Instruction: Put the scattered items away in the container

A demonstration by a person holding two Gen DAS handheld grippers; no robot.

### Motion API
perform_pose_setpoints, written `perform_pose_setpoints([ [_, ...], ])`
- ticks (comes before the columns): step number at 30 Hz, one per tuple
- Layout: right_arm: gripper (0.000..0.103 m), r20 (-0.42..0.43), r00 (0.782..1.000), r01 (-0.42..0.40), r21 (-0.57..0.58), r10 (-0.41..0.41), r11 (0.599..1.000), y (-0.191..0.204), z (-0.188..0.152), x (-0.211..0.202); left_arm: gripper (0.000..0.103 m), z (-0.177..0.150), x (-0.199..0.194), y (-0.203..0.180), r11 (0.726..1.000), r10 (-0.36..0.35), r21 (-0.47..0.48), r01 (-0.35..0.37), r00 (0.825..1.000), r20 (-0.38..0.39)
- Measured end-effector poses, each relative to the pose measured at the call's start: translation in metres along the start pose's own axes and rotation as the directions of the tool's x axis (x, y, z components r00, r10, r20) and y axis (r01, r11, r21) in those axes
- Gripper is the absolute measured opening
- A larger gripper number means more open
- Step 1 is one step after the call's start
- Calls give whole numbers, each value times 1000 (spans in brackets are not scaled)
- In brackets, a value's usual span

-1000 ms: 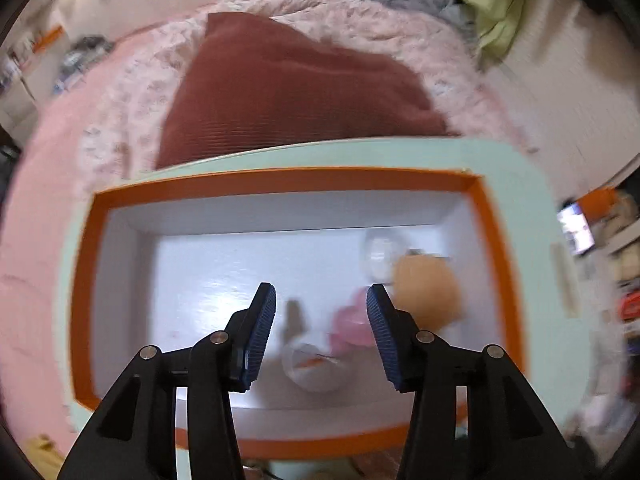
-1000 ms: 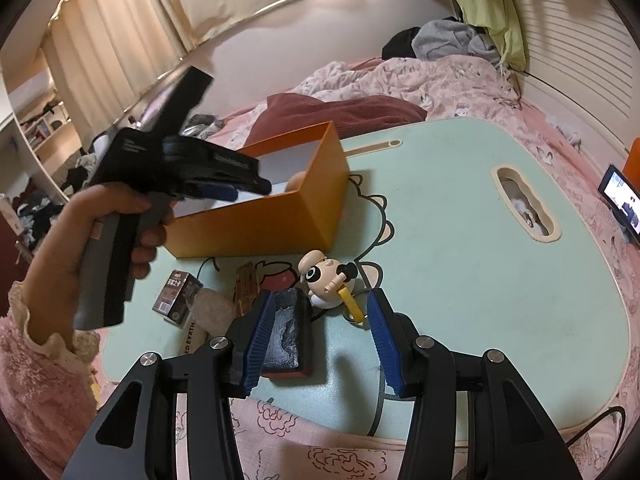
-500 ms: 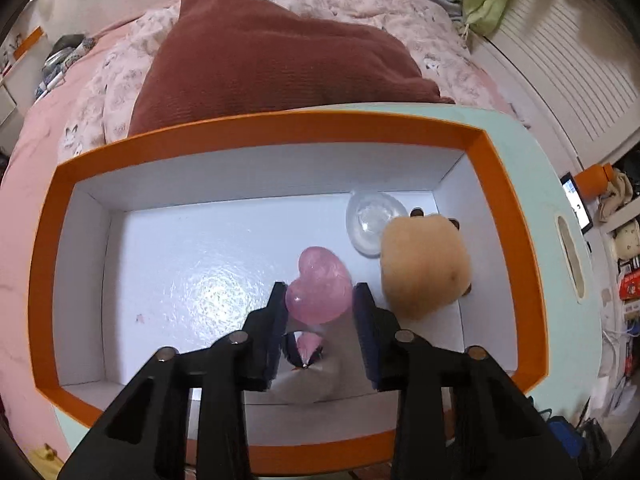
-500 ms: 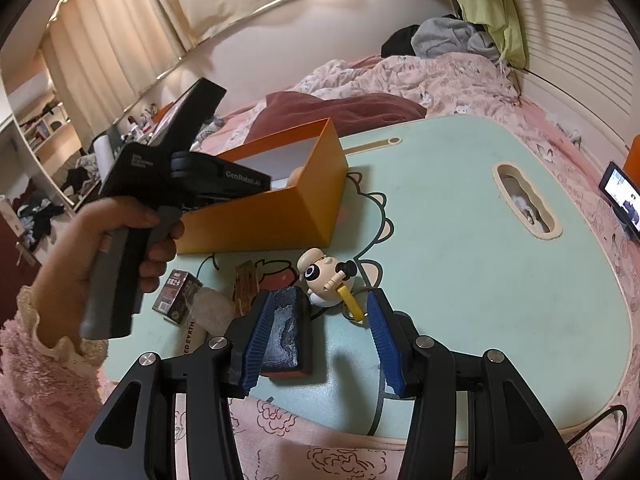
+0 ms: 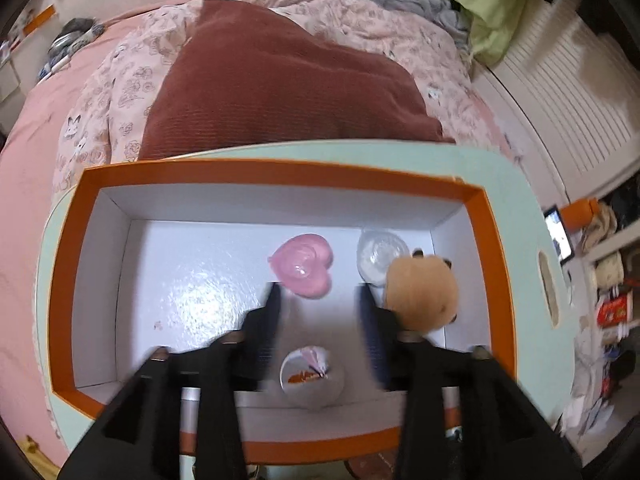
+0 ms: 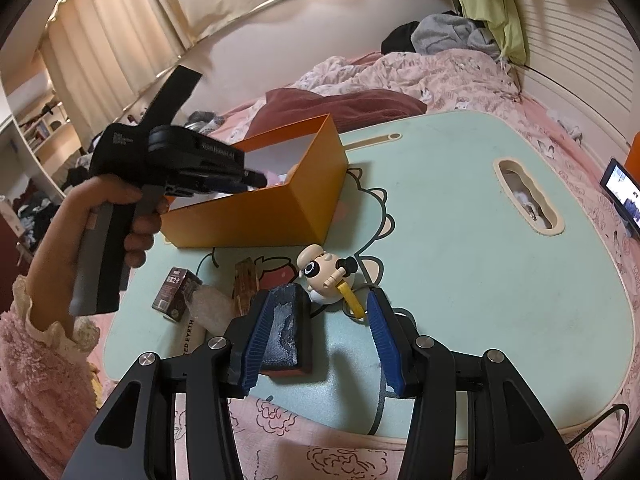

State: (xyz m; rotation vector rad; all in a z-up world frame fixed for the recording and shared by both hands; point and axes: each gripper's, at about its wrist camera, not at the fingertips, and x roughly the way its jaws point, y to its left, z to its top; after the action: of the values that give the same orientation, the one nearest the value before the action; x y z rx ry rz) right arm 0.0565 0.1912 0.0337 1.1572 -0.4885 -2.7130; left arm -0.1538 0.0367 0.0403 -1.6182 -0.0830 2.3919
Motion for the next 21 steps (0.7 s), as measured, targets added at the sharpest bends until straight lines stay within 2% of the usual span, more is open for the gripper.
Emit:
perform_pose_setpoints([
  [8, 48, -6, 1000, -4, 5, 4, 1000, -3, -2, 2, 57, 10, 25, -4, 997, 81, 10, -80, 996, -31],
  [11, 48, -6, 1000, -4, 4, 4, 1000, -3, -1, 2, 57, 15, 25, -3, 997, 81, 6, -81, 997, -18],
  [13, 48, -7, 1000, -5, 5, 5, 1000, -3, -1, 2, 57, 16, 28, -2, 997, 74, 0, -74, 996, -39],
  [14, 48, -7, 1000, -5, 6, 5, 1000, -3, -2, 2, 55, 16, 31, -2, 997, 79, 3, -79, 995, -53],
  [16, 48, -11, 1000, -8, 9, 8, 1000, -3, -2, 3, 45, 16, 30, -4, 995, 103, 17, -102, 994, -41],
  [17, 48, -12, 1000, -8, 10, 9, 1000, -3, -2, 3, 35, 16, 29, -4, 993, 115, 26, -114, 993, -38],
  [18, 48, -12, 1000, -9, 10, 9, 1000, -3, -3, 3, 30, 16, 29, -4, 992, 120, 29, -119, 992, -36],
  [21, 48, -13, 1000, -9, 11, 9, 1000, -3, -3, 4, 27, 16, 26, -1, 994, 107, 20, -106, 994, -29],
])
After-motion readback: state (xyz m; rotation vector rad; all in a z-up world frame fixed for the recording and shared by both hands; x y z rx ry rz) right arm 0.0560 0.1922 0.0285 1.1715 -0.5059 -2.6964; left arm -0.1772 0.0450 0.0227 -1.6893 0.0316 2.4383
